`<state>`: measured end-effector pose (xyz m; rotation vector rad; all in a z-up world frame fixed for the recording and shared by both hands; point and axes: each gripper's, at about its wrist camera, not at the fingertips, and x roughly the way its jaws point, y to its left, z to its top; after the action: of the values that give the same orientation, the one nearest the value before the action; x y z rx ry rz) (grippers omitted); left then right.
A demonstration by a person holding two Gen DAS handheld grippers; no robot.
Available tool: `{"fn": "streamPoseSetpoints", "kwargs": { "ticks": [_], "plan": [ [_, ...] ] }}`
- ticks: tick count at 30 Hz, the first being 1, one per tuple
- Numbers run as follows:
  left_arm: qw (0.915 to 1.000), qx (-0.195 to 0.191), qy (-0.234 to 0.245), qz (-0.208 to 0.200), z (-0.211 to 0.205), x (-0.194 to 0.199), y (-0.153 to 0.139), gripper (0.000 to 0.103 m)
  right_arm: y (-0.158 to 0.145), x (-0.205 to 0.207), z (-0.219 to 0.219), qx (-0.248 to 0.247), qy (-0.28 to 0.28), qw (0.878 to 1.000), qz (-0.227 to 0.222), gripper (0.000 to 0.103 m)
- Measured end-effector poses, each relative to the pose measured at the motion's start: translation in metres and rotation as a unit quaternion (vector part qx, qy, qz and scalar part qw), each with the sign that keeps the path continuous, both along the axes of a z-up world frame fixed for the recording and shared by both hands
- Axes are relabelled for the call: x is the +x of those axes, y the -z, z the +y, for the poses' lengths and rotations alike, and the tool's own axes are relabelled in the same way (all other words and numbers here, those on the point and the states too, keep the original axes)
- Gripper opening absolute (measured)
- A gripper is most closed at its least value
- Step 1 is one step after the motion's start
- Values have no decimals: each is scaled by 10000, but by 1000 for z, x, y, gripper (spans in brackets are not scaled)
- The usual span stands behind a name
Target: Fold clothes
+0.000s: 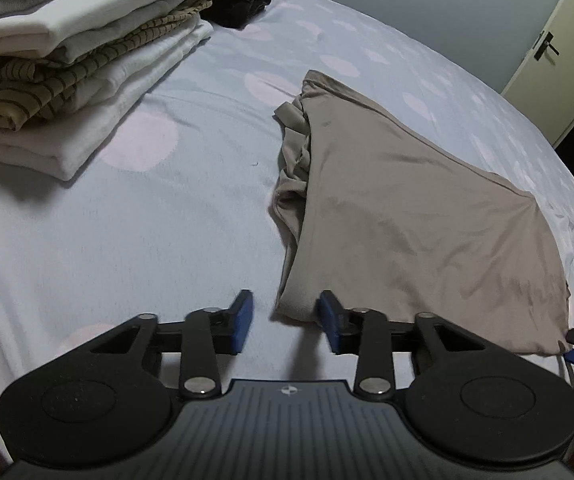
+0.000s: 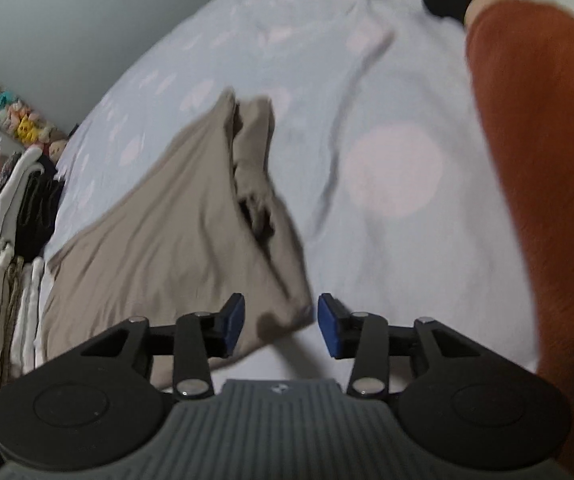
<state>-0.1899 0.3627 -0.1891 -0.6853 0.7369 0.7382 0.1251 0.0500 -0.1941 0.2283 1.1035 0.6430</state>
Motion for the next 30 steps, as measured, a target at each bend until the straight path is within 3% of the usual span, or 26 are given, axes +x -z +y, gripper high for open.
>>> {"fn": "streamPoseSetpoints", "kwargs": {
  "ticks": [1, 2, 5, 9, 14, 18, 22, 26, 30],
  "plan": [
    [10000, 31, 62, -23, -1, 1, 1, 12, 0, -2, 4, -79, -51, 9999, -97, 16],
    [9999, 90, 106, -45, -3, 1, 0, 7, -1, -4, 7, -168, -102, 9996, -218, 7],
    [9992, 340, 141, -152, -11, -3, -7, 6, -8, -12, 5, -124, 15, 9983, -573, 6],
    [9992, 383, 98, -44, -13, -4, -9, 5, -16, -15, -6, -150, 277, 9962, -810, 5],
    [9989, 307, 131, 332, -11, 3, 1, 5, -1, -9, 4, -632, 203, 9963, -546, 5],
    [9985, 332, 165, 411, -11, 4, 2, 10, 2, -10, 7, -783, 127, 9953, -554, 6],
    [9986, 406, 32, 325, -13, 1, -2, 20, 2, -9, -1, -546, 295, 9971, -447, 11],
    [9960, 824, -308, 170, -15, -7, -16, 21, -4, -5, -14, -171, 746, 9965, -339, 18],
    [9932, 911, -691, -232, -5, -19, -27, 30, -14, -3, -19, 137, 997, 9939, -453, 25]
  ]
}}
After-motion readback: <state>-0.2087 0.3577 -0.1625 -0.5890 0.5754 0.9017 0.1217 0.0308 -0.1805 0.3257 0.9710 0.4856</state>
